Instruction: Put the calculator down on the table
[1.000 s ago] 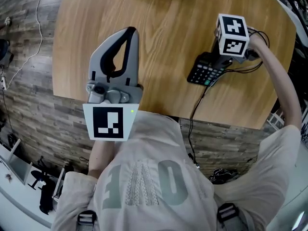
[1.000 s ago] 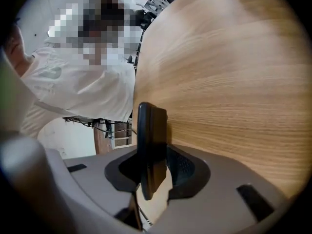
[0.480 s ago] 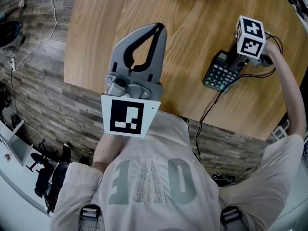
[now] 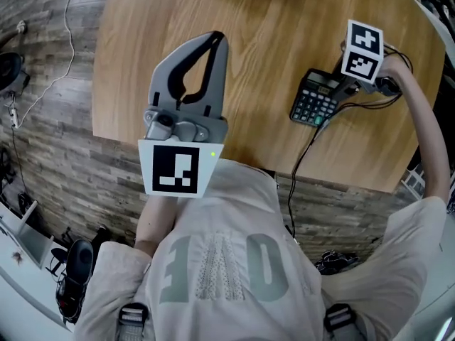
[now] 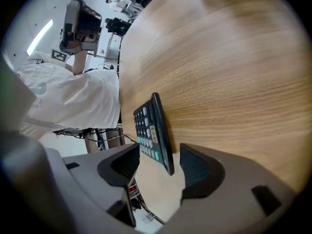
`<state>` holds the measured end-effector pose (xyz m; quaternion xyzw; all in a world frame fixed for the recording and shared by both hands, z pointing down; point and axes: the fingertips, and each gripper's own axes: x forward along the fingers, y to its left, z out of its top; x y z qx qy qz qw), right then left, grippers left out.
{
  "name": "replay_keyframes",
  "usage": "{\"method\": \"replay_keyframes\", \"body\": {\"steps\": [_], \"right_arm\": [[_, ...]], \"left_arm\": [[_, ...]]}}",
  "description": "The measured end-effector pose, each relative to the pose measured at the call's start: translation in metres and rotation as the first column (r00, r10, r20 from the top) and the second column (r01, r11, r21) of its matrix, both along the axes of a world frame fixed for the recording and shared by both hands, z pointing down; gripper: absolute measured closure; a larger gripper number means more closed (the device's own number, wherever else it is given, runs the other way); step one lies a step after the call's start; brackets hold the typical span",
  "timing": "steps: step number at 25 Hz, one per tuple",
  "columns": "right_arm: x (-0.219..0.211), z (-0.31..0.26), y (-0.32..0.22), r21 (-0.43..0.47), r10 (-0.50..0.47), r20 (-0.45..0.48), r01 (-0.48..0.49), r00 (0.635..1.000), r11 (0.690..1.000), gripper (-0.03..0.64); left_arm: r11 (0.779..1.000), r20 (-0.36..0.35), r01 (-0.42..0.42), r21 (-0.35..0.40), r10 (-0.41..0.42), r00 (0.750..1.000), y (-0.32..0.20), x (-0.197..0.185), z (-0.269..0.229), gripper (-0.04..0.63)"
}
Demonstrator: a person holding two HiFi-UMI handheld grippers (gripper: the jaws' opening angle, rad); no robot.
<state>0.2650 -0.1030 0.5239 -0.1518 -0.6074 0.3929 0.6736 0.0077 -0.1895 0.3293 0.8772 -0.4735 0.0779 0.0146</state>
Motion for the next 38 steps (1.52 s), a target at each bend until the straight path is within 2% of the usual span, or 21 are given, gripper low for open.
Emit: {"method": "replay_keyframes", "body": {"steps": [2, 4, 6, 8, 9, 10, 12, 14, 16, 17, 19, 20, 21, 23, 24, 25, 26, 27, 29, 34, 38], "right_arm": [[0.007, -0.012, -0.012, 0.068, 0.039, -0.027, -0.037, 0.999, 0.997, 0.374], [0.015, -0.028, -0.025, 0.17, 0.099, -0.035, -0.091, 0.994, 0.981, 0.373], [0.022, -0.05, -0.041, 0.303, 0.18, -0.008, -0.169, 0.984, 0.938, 0.373], [0.024, -0.078, -0.059, 0.445, 0.263, 0.064, -0.263, 0.963, 0.856, 0.373], [0.024, -0.094, -0.067, 0.515, 0.298, 0.113, -0.313, 0.948, 0.798, 0.374], [0.024, -0.11, -0.076, 0.582, 0.33, 0.17, -0.364, 0.929, 0.727, 0.374], [0.022, -0.146, -0.087, 0.69, 0.375, 0.306, -0.475, 0.875, 0.546, 0.378], [0.02, -0.185, -0.086, 0.757, 0.383, 0.445, -0.568, 0.81, 0.324, 0.424], [0.017, -0.221, -0.072, 0.798, 0.354, 0.53, -0.594, 0.771, 0.099, 0.53], [0.013, -0.236, -0.06, 0.81, 0.337, 0.551, -0.586, 0.763, 0.002, 0.554], [0.003, -0.259, -0.035, 0.802, 0.32, 0.595, -0.572, 0.737, -0.173, 0.577], [-0.002, -0.269, -0.022, 0.776, 0.321, 0.63, -0.57, 0.707, -0.269, 0.58], [-0.004, -0.279, -0.009, 0.734, 0.322, 0.675, -0.562, 0.664, -0.382, 0.581], [-0.002, -0.299, 0.016, 0.602, 0.306, 0.774, -0.493, 0.555, -0.628, 0.581], [-0.001, -0.306, 0.03, 0.523, 0.283, 0.816, -0.437, 0.503, -0.732, 0.581], [-0.003, -0.31, 0.043, 0.45, 0.255, 0.849, -0.38, 0.464, -0.808, 0.581], [-0.007, -0.313, 0.054, 0.391, 0.227, 0.87, -0.332, 0.438, -0.859, 0.581], [-0.013, -0.314, 0.062, 0.349, 0.204, 0.881, -0.296, 0.428, -0.889, 0.581], [-0.028, -0.313, 0.072, 0.31, 0.178, 0.886, -0.262, 0.428, -0.914, 0.581], [-0.055, -0.305, 0.072, 0.305, 0.162, 0.89, -0.293, 0.426, -0.906, 0.594], [-0.06, -0.303, 0.072, 0.303, 0.156, 0.893, -0.308, 0.422, -0.902, 0.595]], "left_arm": [[1.0, -0.014, -0.011, 0.022, 0.012, 1.0, -0.004, -0.002, -0.009, 0.586], [0.998, -0.026, -0.028, 0.051, 0.029, 0.999, -0.005, -0.004, -0.02, 0.586], [0.995, -0.041, -0.047, 0.082, 0.051, 0.998, -0.007, -0.003, -0.032, 0.586], [0.993, -0.052, -0.056, 0.1, 0.062, 0.997, -0.008, -0.004, -0.045, 0.586], [0.993, -0.056, -0.056, 0.105, 0.063, 0.996, -0.008, -0.006, -0.05, 0.586], [0.992, -0.058, -0.056, 0.113, 0.063, 0.996, -0.008, -0.007, -0.056, 0.586], [0.989, -0.067, -0.063, 0.138, 0.072, 0.995, -0.011, -0.007, -0.069, 0.586], [0.981, -0.08, -0.083, 0.173, 0.098, 0.992, -0.013, -0.004, -0.084, 0.586], [0.971, -0.098, -0.106, 0.215, 0.13, 0.987, -0.01, 0.001, -0.101, 0.586], [0.964, -0.111, -0.115, 0.24, 0.144, 0.983, -0.006, 0.003, -0.111, 0.586], [0.955, -0.125, -0.119, 0.272, 0.158, 0.979, 0.003, 0.004, -0.125, 0.586], [0.956, -0.12, -0.119, 0.269, 0.156, 0.98, 0.007, 0.005, -0.127, 0.586], [0.956, -0.113, -0.123, 0.267, 0.157, 0.981, 0.01, 0.006, -0.128, 0.586], [0.95, -0.103, -0.146, 0.277, 0.18, 0.978, 0.016, 0.012, -0.133, 0.586], [0.944, -0.098, -0.162, 0.287, 0.197, 0.975, 0.019, 0.017, -0.137, 0.586], [0.939, -0.095, -0.177, 0.295, 0.213, 0.972, 0.022, 0.022, -0.14, 0.586], [0.934, -0.092, -0.192, 0.302, 0.229, 0.969, 0.027, 0.027, -0.144, 0.586], [0.929, -0.09, -0.205, 0.307, 0.243, 0.966, 0.031, 0.032, -0.147, 0.586], [0.922, -0.092, -0.225, 0.316, 0.266, 0.96, 0.038, 0.041, -0.152, 0.586], [0.907, -0.094, -0.262, 0.329, 0.308, 0.947, 0.052, 0.055, -0.158, 0.586], [0.901, -0.087, -0.276, 0.335, 0.321, 0.943, 0.059, 0.058, -0.16, 0.586]]}}
